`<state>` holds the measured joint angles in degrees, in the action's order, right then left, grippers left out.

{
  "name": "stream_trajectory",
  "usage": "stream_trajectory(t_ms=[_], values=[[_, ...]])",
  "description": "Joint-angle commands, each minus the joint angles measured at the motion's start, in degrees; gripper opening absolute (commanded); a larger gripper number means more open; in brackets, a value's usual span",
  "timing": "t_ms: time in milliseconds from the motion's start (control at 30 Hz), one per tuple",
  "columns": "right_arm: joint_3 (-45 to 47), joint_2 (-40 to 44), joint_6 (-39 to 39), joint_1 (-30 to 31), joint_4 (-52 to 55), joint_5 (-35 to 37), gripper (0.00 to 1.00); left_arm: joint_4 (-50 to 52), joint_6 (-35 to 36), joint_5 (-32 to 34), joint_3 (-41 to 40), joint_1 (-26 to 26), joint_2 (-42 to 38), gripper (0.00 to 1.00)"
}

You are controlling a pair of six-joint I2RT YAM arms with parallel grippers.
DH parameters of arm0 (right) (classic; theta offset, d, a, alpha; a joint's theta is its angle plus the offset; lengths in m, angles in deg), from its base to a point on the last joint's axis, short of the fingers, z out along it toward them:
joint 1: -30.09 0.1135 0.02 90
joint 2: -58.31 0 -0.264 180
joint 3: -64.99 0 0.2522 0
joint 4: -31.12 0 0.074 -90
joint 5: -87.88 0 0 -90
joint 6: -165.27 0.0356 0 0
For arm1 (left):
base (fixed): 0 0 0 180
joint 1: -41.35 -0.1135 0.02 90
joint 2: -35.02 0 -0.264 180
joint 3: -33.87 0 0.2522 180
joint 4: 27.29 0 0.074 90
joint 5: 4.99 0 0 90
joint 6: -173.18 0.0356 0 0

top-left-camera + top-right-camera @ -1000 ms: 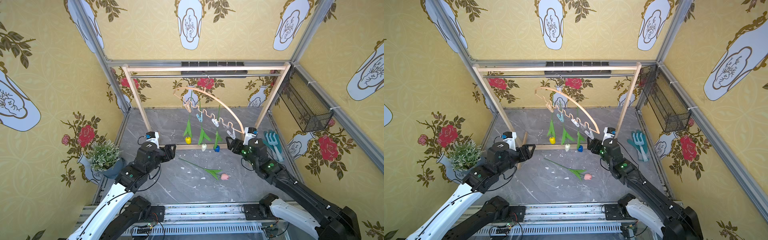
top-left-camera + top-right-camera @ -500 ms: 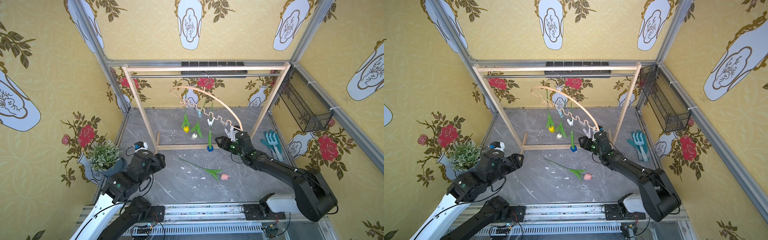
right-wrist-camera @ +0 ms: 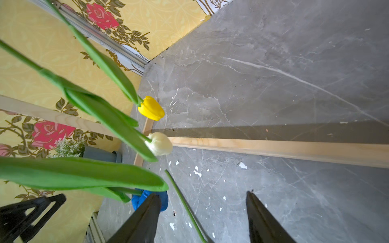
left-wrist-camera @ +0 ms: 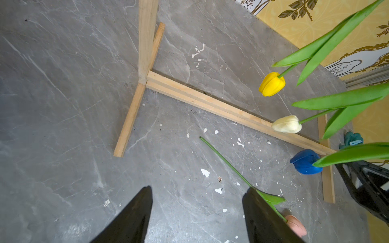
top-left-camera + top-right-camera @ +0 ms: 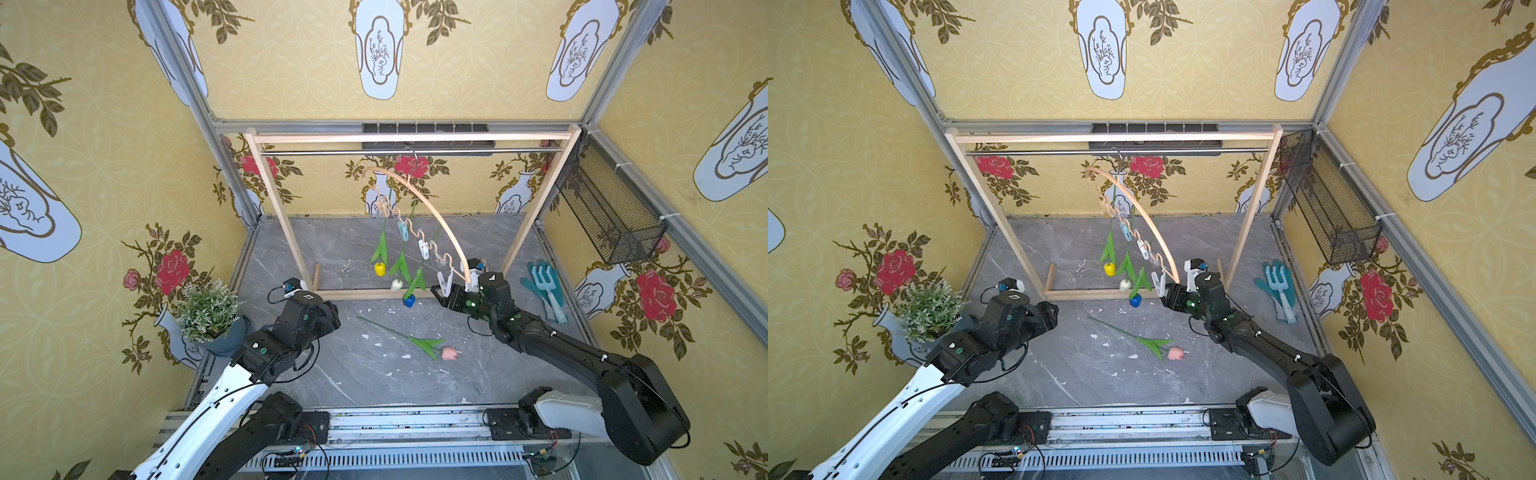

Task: Dry the flowers on a clothes hanger
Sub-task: Pick up the flower at the center of the board.

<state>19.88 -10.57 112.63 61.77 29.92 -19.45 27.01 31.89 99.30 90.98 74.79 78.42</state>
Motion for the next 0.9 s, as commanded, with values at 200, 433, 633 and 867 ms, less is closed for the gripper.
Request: stream_trajectory(t_ms=[200,433,633,867], values=[[3.1,3.9,-3.0,1.2,6.8,-4.5,0.67,-8.9,3.4,-1.8,-1.3,0.0,1.1,0.75],[0.4,1.3,-8.7,11.6,12.6,1.4,0.64,-14.6,4.0,-4.2,-7.2,0.0,-5.7,0.73],[1.3,-0.3,-9.7,18.3,12.1,5.5,0.64,-13.9,4.2,-3.8,-8.7,0.0,-8.9,0.72],[-2.4,-9.8,-14.2,19.7,9.4,5.9,0.61,-13.8,3.2,-3.8,-10.6,0.0,-10.5,0.7]])
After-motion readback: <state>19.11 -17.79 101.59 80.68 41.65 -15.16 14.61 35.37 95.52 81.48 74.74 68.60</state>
